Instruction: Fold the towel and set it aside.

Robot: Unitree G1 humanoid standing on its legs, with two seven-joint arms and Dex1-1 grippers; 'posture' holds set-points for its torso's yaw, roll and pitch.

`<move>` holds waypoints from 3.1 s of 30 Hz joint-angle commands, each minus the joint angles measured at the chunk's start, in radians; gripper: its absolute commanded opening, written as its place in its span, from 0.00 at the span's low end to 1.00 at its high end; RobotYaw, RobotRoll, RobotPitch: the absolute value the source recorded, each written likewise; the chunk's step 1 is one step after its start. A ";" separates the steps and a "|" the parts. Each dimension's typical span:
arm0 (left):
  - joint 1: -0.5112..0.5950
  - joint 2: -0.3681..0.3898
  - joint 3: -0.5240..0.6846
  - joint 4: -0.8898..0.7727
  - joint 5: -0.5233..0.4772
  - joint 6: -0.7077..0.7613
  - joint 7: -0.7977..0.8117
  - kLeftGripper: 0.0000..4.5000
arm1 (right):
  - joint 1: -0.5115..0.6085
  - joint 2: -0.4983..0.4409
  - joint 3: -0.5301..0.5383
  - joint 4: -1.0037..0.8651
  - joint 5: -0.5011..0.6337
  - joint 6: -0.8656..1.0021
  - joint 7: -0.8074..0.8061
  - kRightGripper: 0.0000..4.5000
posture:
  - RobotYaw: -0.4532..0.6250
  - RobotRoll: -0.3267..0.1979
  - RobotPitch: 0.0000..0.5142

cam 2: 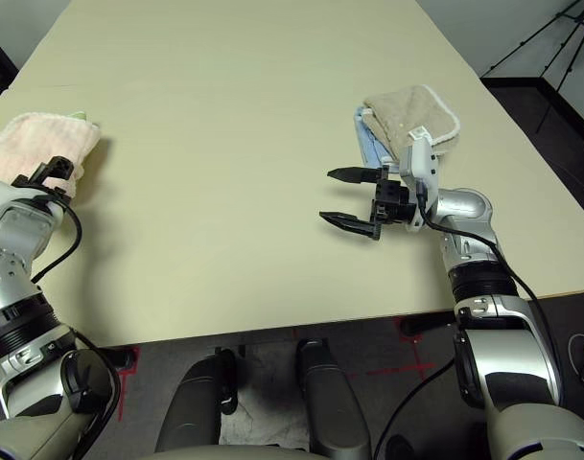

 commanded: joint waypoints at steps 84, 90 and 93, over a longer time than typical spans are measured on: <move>0.446 0.184 -0.257 0.003 0.496 -0.588 -0.650 0.98 | 0.067 0.241 -0.123 0.018 -0.171 -0.132 -1.126 1.00 | 0.36 0.62 0.32; 0.452 0.183 -0.258 0.005 0.499 -0.588 -0.655 0.98 | 0.078 0.238 -0.126 0.002 -0.171 -0.124 -1.119 1.00 | 0.35 0.62 0.33; 0.456 0.182 -0.256 0.005 0.499 -0.589 -0.658 0.98 | 0.086 0.237 -0.126 -0.006 -0.170 -0.122 -1.118 1.00 | 0.35 0.62 0.33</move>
